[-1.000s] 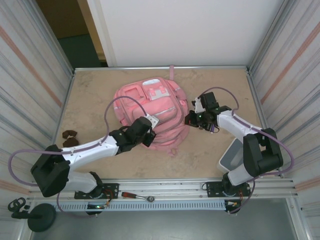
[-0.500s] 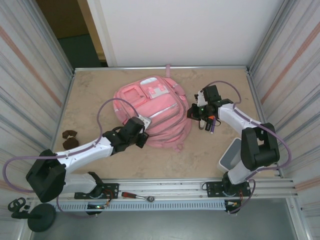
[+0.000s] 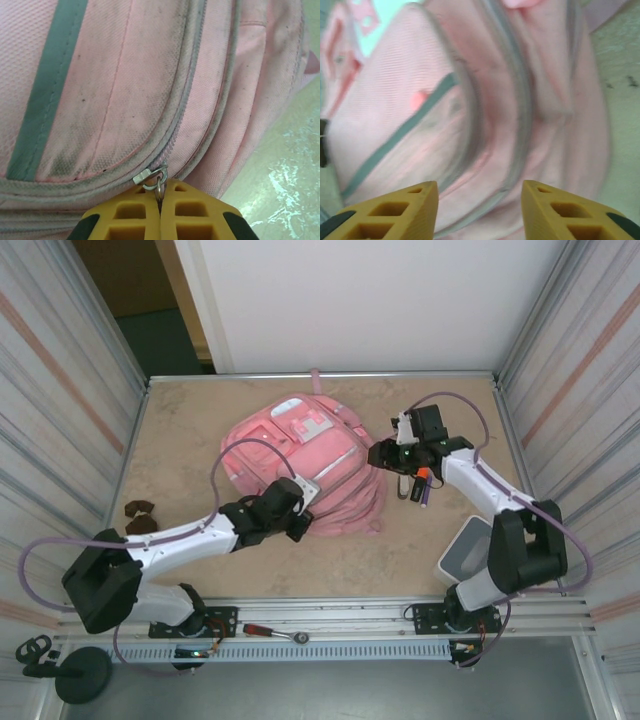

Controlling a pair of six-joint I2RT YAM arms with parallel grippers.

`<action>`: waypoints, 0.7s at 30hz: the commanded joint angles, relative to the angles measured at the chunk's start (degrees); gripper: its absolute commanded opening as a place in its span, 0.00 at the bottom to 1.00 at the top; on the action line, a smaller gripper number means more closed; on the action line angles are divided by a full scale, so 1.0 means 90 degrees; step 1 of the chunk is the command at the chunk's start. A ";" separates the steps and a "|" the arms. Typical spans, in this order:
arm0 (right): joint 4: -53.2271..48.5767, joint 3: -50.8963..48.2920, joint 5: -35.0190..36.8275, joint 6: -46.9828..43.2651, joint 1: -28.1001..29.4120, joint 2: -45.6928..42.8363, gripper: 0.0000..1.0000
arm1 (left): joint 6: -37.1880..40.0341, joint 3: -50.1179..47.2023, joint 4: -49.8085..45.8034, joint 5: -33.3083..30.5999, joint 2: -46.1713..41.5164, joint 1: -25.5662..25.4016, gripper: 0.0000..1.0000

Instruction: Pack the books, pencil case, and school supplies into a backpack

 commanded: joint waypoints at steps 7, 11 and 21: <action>0.1304 -0.0659 -0.0317 0.1356 0.0958 0.0074 0.53 | 0.0010 0.0343 0.0299 0.0291 0.0346 -0.0214 0.00; 0.1474 -0.0641 -0.0046 0.1550 0.1168 0.0435 0.54 | -0.0008 0.0305 0.0300 0.0242 0.0346 -0.0243 0.00; 0.1540 -0.0567 0.0196 0.1520 0.1202 0.0685 0.14 | 0.0059 0.0088 0.0158 -0.0335 0.0116 -0.0251 0.00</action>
